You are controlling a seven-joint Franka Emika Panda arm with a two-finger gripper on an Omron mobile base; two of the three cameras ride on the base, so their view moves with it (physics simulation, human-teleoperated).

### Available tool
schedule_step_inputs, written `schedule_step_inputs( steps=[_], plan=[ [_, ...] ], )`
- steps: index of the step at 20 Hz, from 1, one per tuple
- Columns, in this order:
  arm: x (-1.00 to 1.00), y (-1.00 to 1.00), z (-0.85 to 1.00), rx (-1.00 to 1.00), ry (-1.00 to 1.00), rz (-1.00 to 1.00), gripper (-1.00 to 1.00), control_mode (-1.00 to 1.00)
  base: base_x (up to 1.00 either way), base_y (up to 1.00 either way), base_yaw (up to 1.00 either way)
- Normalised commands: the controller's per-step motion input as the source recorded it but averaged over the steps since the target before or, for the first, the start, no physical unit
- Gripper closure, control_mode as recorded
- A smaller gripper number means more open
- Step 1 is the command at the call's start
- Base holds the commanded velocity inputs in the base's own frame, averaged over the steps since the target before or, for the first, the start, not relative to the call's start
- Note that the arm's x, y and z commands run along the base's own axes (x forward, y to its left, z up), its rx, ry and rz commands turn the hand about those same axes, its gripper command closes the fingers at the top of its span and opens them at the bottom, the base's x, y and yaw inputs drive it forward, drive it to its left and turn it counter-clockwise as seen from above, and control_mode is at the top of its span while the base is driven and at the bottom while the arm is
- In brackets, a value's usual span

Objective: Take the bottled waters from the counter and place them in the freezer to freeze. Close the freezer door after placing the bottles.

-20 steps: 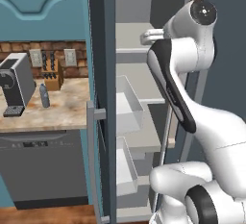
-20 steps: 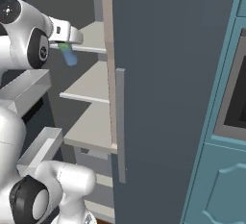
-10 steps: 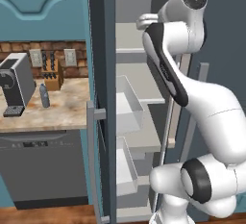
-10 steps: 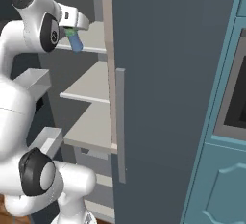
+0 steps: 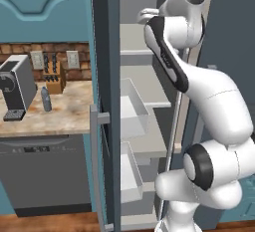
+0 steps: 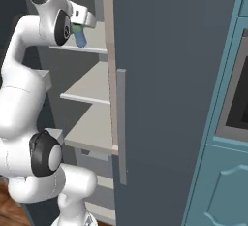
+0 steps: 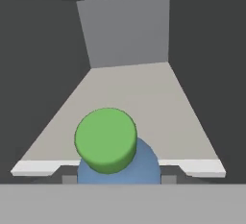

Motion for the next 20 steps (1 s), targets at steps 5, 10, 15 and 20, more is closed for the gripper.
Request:
schedule_step_inputs(
  steps=[5,10,15,20],
  plan=[
    [0.6,0.0,-0.23,0.0,-0.02,0.0,1.0,-1.0,0.0,0.0,0.0],
    [0.58,0.0,-0.09,0.0,0.0,0.0,1.0,-1.0,0.0,0.0,0.0],
    [0.46,0.0,0.0,0.0,0.0,0.0,1.0,-1.0,0.0,0.0,0.0],
    [0.38,0.0,-0.07,0.0,0.01,0.0,1.0,-1.0,0.0,0.0,0.0]
  ],
)
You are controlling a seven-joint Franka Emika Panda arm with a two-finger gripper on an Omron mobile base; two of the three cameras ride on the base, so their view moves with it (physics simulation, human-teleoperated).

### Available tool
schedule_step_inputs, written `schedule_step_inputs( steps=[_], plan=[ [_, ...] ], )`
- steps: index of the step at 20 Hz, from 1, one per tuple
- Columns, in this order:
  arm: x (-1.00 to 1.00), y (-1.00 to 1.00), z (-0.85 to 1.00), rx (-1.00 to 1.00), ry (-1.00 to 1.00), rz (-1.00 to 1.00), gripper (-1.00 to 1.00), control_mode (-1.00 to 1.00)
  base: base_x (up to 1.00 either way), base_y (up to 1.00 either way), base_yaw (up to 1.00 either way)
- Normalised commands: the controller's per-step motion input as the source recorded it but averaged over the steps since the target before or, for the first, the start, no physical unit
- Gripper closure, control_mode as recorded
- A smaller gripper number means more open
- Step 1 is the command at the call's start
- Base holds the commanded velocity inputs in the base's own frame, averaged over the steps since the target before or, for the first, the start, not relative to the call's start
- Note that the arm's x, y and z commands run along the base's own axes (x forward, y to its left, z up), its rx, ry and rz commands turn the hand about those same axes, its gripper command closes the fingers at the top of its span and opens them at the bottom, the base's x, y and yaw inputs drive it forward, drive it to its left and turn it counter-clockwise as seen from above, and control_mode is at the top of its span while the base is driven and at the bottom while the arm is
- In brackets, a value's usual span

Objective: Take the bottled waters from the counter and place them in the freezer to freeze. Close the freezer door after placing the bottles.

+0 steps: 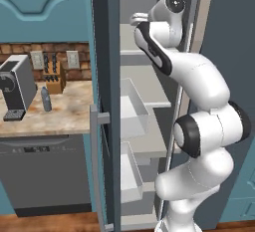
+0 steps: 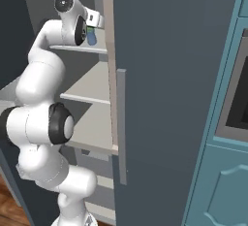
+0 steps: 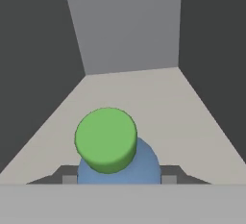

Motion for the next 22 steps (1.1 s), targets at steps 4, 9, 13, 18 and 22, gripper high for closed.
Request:
schedule_step_inputs(
  steps=[4,9,13,18,22],
  plan=[
    [0.3,0.0,-0.08,0.0,0.04,0.0,1.0,-1.0,0.0,0.0,0.0],
    [0.26,0.0,-0.13,0.0,0.02,0.0,1.0,-1.0,0.0,0.0,0.0],
    [0.24,0.0,-0.18,0.0,0.0,0.0,1.0,-1.0,0.0,0.0,0.0],
    [0.17,0.0,-0.4,0.0,0.02,0.0,1.0,-1.0,0.0,0.0,0.0],
    [0.16,0.0,-0.3,0.0,0.0,0.0,1.0,-1.0,0.0,0.0,0.0]
  ],
)
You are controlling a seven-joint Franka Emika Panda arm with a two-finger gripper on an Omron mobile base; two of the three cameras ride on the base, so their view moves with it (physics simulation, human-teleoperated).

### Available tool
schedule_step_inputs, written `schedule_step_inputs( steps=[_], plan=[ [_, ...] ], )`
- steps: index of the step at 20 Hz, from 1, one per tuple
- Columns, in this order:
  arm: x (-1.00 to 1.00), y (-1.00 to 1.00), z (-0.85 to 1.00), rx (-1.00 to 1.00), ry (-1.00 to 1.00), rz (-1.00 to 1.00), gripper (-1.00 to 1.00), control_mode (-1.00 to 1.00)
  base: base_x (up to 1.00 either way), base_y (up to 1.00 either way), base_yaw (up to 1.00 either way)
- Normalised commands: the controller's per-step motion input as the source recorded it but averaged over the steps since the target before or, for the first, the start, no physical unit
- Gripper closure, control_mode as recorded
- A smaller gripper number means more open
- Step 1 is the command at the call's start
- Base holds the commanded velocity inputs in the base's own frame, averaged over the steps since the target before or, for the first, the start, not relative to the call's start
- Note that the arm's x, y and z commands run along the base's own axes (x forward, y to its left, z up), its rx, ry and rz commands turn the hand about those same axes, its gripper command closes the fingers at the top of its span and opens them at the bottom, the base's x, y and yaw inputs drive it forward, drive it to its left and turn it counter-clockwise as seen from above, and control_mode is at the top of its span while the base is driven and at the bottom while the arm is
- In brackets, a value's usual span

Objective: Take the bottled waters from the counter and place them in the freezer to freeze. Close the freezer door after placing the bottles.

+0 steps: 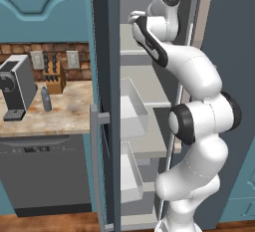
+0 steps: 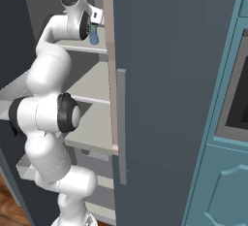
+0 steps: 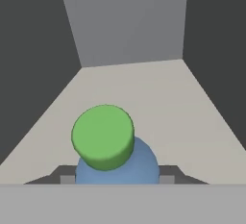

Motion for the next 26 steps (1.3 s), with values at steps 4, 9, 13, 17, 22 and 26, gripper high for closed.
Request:
schedule_step_inputs(
  steps=[4,9,13,17,22,26],
  plan=[
    [0.07,0.01,-0.16,0.0,0.01,0.0,1.0,-1.0,0.0,0.0,0.0],
    [0.0,0.0,-0.1,0.0,0.02,0.0,1.0,-1.0,0.0,0.0,0.0],
    [0.01,0.01,-0.05,0.0,0.0,0.0,-1.0,-1.0,0.0,0.0,0.0],
    [0.0,0.0,0.0,0.0,0.0,0.0,-1.0,-1.0,0.0,0.0,0.0],
    [0.0,0.0,0.0,0.0,0.0,0.0,-1.0,-1.0,0.0,0.0,0.0],
    [0.0,0.01,0.0,0.0,-0.01,0.0,-1.0,-1.0,0.0,0.0,0.0]
  ],
)
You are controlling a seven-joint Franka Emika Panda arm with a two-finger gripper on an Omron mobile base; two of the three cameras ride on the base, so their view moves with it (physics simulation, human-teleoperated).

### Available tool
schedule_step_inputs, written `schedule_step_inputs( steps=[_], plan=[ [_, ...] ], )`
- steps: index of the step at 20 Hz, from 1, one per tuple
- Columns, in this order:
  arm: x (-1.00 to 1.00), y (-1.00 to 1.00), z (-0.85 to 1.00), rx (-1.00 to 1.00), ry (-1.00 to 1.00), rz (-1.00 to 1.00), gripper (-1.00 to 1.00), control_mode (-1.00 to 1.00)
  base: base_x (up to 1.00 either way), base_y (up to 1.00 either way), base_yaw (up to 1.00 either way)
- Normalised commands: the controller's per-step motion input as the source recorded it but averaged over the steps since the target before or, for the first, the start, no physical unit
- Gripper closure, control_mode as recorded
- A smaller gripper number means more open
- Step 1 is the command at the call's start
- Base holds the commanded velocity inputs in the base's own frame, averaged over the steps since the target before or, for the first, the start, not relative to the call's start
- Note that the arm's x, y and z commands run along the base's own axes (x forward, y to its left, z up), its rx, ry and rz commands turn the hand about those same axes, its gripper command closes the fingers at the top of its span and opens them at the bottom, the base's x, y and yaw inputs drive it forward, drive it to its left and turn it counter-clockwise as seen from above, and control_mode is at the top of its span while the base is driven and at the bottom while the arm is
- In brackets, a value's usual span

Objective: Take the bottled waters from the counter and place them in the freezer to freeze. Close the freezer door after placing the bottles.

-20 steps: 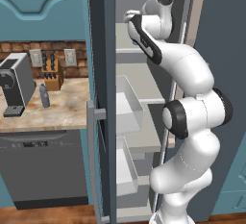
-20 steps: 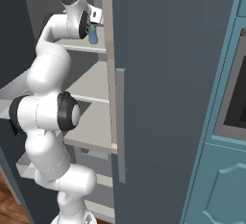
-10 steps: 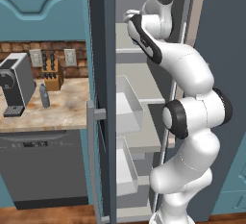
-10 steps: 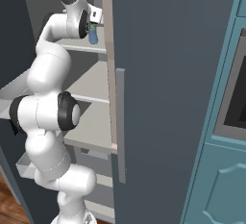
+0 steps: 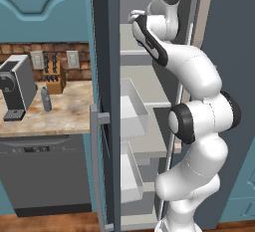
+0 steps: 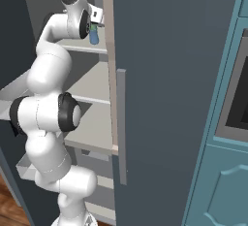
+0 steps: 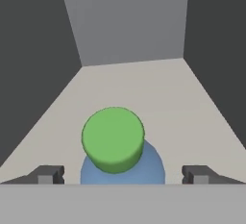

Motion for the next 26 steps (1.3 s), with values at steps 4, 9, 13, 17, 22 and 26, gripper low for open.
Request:
schedule_step_inputs(
  steps=[4,9,13,17,22,26],
  plan=[
    [0.01,0.04,0.0,0.0,-0.04,0.0,-1.0,-1.0,0.0,0.0,0.0],
    [0.02,0.05,0.0,0.0,-0.02,0.0,-1.0,-1.0,0.0,0.0,0.0],
    [0.0,0.03,0.0,0.0,-0.02,0.0,-1.0,-1.0,0.0,0.0,0.0],
    [0.07,0.0,0.0,0.0,0.0,0.0,-1.0,-1.0,0.0,0.0,0.0],
    [0.05,0.0,0.0,0.0,0.0,0.0,-1.0,-1.0,0.0,0.0,0.0],
    [0.04,0.0,0.0,0.0,0.0,0.0,-1.0,-1.0,0.0,0.0,0.0]
  ],
)
